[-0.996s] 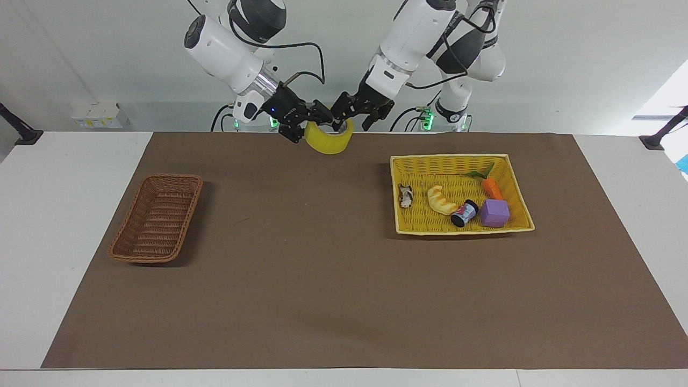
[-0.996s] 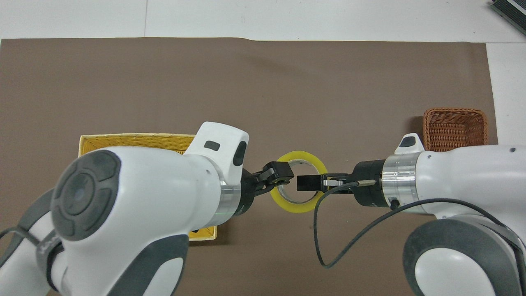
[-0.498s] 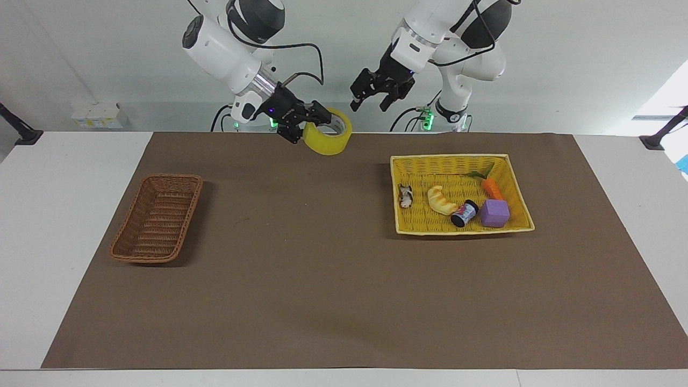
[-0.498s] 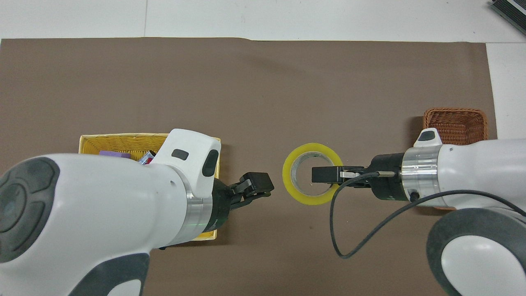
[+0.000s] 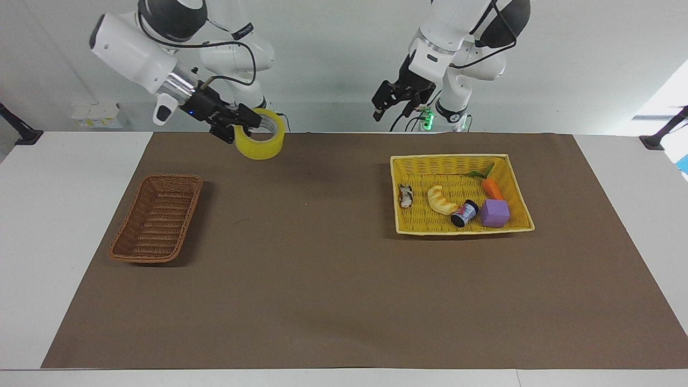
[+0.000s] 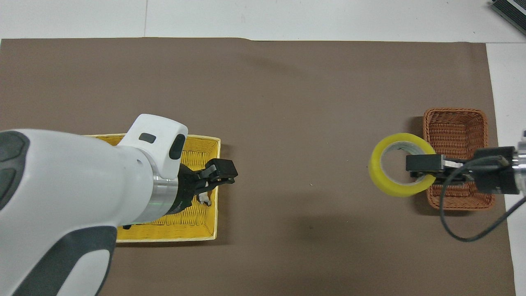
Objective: Move tape to another basket
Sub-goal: 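Open the left gripper and withdraw while the right gripper carries the tape, then lower the tape into the wicker basket while the left gripper retracts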
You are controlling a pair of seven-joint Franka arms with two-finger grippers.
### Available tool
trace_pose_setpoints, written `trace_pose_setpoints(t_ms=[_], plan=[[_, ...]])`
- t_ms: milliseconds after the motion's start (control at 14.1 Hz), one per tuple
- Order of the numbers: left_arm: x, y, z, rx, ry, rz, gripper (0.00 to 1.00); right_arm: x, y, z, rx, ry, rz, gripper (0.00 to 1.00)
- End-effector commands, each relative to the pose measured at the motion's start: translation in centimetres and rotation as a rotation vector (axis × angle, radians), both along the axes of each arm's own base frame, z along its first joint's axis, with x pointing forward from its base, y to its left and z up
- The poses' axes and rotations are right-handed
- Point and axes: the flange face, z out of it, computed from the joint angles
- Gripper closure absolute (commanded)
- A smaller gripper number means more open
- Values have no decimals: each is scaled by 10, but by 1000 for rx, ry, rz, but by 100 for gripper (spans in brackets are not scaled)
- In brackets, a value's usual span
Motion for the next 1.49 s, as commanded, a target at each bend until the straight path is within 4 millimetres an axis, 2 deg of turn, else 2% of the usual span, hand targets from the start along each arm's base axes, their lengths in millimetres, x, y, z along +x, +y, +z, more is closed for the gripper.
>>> trace_pose_setpoints(t_ms=[0,142,285,427,569,640,783,925,1067,1139,1210,1423], plan=[[15,49,-4,61,9,-72,0,-9,-50,17,2,-24,-43,100],[33,101,2,79,5,-102,0,-10,-93,9,-50,-27,-96,100],[47,151,2,105,-14,-149,0,-2,-136,-15,-128,-63,-34,100],[57,200,4,129,-47,-215,0,12,-179,-44,-162,-66,-17,100],[62,235,6,162,-76,-284,0,18,-216,-84,-199,-84,14,100],[63,250,8,173,-88,-317,0,21,-226,-98,-214,-93,34,100],[65,267,10,203,-107,-392,0,33,-233,-128,-229,-73,38,100],[69,271,16,260,-124,-468,0,39,-237,-156,-232,-40,44,100],[71,268,27,279,-140,-478,0,35,-239,-175,-234,-27,94,100],[75,268,23,288,-127,-483,0,33,-244,-188,-231,-16,111,100],[77,268,28,309,-134,-487,0,28,-254,-202,-231,-7,129,100],[98,270,38,360,-112,-508,0,27,-255,-215,-250,-8,129,100]])
